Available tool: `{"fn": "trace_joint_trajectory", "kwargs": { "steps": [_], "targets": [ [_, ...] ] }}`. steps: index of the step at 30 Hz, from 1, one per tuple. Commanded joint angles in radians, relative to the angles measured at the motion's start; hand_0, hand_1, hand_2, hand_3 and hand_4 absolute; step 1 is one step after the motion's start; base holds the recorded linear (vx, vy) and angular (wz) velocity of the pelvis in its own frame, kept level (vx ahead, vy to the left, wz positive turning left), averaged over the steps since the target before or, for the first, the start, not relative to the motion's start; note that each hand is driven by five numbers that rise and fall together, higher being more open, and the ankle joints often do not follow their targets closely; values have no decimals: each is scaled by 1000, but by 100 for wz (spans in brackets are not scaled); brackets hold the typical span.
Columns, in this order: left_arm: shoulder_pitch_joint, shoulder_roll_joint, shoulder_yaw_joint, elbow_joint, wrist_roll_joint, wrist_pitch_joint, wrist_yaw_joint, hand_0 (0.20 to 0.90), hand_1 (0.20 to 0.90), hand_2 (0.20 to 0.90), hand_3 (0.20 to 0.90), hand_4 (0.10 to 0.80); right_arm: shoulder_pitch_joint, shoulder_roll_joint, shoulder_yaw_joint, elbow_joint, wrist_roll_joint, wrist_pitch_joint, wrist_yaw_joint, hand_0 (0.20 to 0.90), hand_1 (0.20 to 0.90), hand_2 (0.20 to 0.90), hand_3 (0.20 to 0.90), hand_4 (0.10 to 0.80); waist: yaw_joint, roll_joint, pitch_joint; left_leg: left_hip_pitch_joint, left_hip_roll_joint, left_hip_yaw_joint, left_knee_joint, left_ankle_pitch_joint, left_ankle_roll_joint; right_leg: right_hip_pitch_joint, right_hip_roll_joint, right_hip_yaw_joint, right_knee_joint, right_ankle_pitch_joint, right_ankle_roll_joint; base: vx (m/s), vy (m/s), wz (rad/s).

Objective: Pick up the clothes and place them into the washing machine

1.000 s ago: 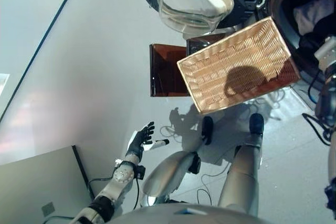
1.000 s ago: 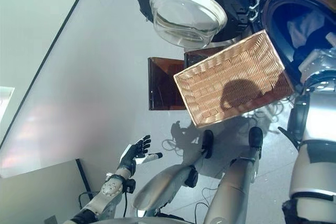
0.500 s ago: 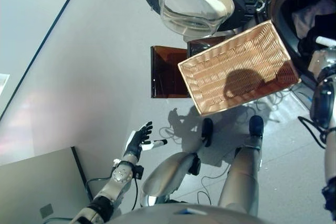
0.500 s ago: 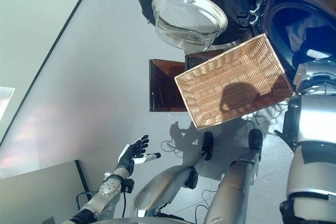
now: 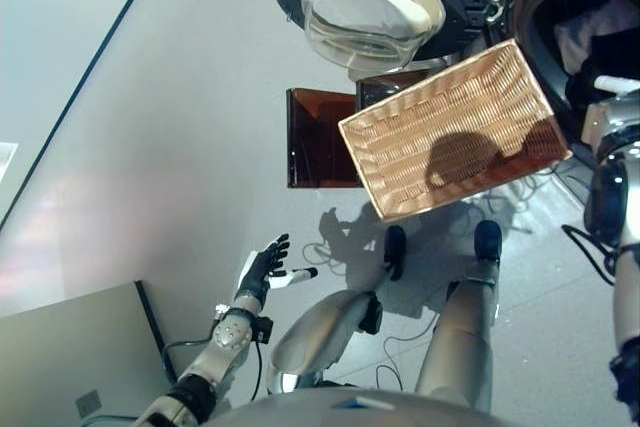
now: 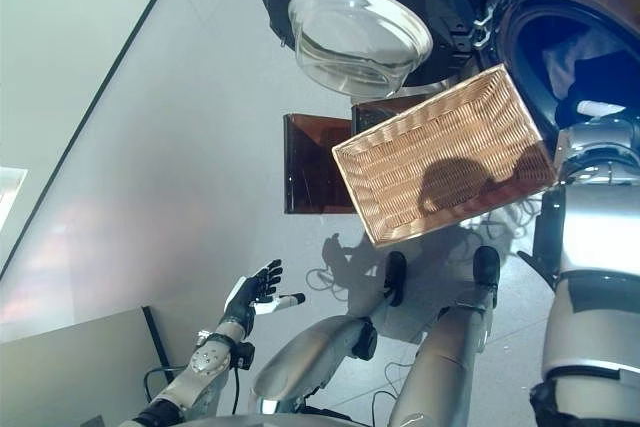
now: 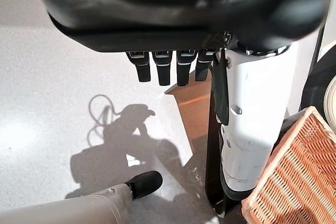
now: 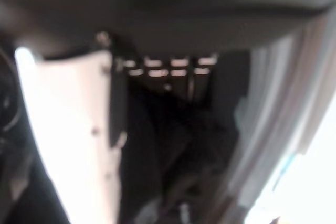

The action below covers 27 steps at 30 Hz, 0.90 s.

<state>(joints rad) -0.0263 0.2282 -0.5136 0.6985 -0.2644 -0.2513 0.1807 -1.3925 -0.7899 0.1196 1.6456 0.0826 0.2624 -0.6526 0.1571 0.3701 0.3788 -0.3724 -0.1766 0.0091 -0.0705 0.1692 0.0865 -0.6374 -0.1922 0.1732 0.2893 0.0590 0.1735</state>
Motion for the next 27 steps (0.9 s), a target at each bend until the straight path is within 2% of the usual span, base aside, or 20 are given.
{"fn": "trace_joint_trajectory", "kwargs": {
  "steps": [1, 4, 14, 23, 27],
  "targets": [
    [17, -5, 85, 84, 13, -54, 49, 900, 900, 900, 900, 800, -89, -321, 461, -111, -246, -53, -216, 900, 900, 900, 900, 800, -50, -2, -82, -47, 63, -2, 99, -84, -128, 75, 102, -38, -22, -83, -122, 0, 0, 0],
    [23, -4, 85, 85, 9, -53, 46, 900, 900, 900, 900, 800, -112, -330, 500, -96, -261, -44, -209, 900, 900, 900, 900, 800, -50, -4, -84, -45, 63, -2, 92, -82, -128, 79, 105, -36, -30, -82, -122, 0, 0, 0],
    [41, -2, 104, 83, 10, -49, 27, 900, 900, 900, 900, 800, -100, -368, 692, -65, -537, 56, -103, 900, 900, 900, 900, 800, -50, -14, -87, -42, 65, -11, 73, -70, -132, 78, 111, -44, -32, -79, -123, 6, -3, 3],
    [43, 0, 109, 99, 17, -50, 25, 900, 900, 900, 900, 800, -92, -367, 724, -59, -587, 55, -79, 900, 900, 900, 900, 800, -58, -35, -84, -44, 66, -11, 79, -72, -130, 71, 116, -40, -23, -78, -126, -4, 0, -2],
    [37, -4, 111, 117, 21, -47, 28, 900, 900, 900, 900, 800, -72, -362, 703, -75, -590, 58, -88, 900, 900, 900, 900, 800, -64, -48, -83, -43, 66, -10, 86, -78, -126, 75, 116, -37, -25, -73, -125, -7, 3, -4]
  ]
}}
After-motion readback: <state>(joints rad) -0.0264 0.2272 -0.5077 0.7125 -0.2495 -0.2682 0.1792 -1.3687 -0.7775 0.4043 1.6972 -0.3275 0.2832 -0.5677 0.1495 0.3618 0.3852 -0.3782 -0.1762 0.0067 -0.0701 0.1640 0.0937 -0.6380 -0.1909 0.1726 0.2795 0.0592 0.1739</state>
